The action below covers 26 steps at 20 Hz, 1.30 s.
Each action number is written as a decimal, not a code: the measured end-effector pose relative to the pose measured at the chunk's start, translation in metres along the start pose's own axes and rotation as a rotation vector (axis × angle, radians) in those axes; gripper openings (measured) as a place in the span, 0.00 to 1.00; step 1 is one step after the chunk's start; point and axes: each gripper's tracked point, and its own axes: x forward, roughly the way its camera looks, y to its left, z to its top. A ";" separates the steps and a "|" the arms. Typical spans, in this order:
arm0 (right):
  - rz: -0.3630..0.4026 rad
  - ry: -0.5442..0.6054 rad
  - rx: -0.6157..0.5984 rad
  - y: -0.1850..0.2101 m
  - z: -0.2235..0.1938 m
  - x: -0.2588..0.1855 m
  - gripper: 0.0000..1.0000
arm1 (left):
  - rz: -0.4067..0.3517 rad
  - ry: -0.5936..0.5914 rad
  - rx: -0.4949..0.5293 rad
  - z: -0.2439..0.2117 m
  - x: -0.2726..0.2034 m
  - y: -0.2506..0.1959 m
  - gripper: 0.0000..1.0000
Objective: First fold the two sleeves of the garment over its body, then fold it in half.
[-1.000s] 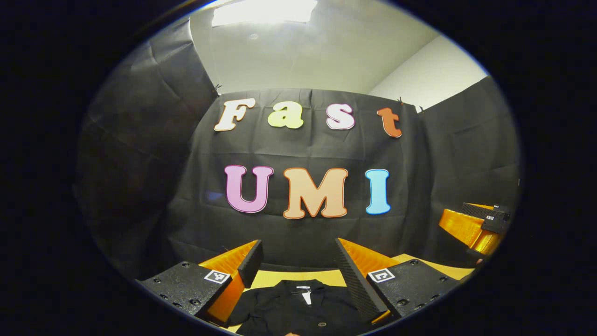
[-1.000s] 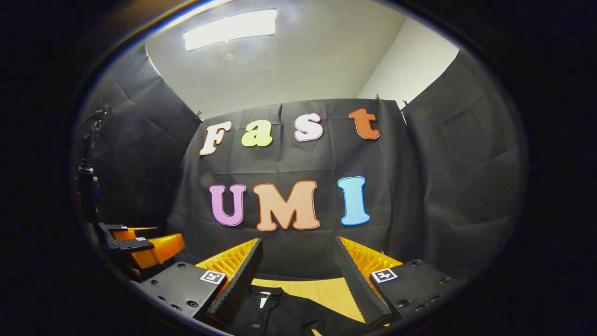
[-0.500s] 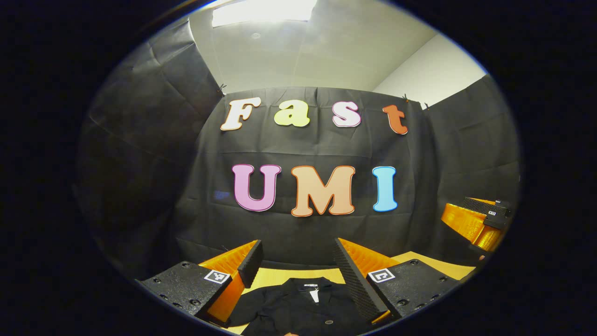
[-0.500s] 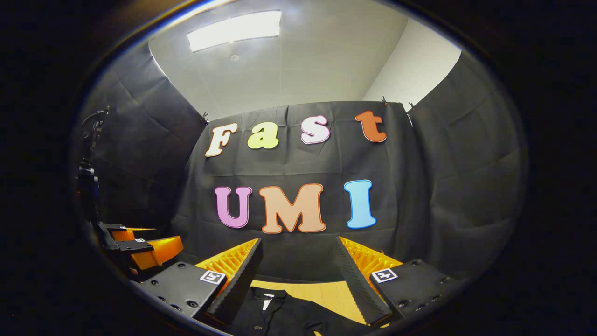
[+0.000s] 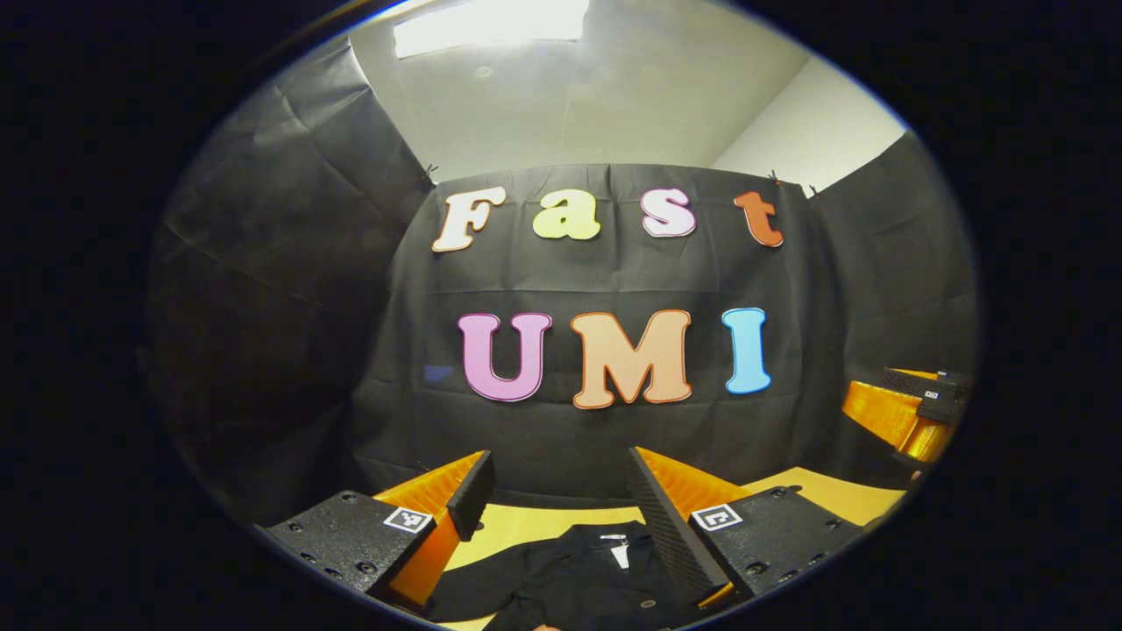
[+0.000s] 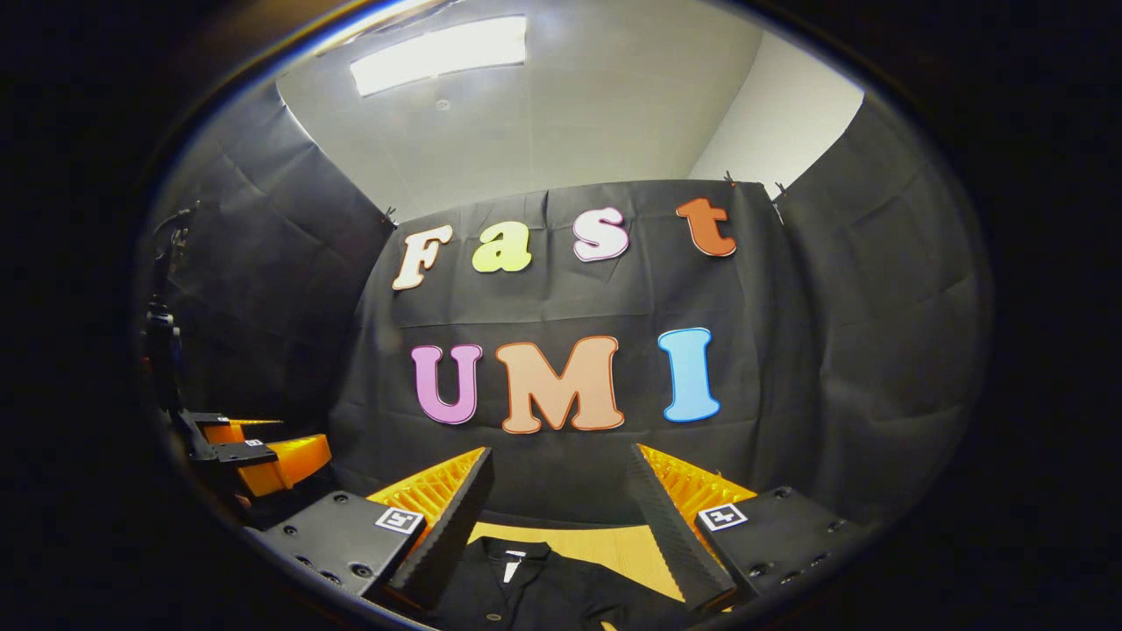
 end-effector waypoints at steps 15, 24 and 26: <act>0.067 0.002 -0.016 0.037 -0.009 0.010 0.97 | 0.044 0.003 0.019 -0.002 -0.011 0.037 0.92; 0.079 -0.012 -0.043 0.046 -0.007 0.000 0.98 | 0.013 0.042 -0.020 -0.014 -0.017 0.035 0.92; 0.106 -0.021 -0.042 0.042 -0.004 0.000 0.97 | 0.041 0.028 -0.022 -0.005 -0.020 0.031 0.92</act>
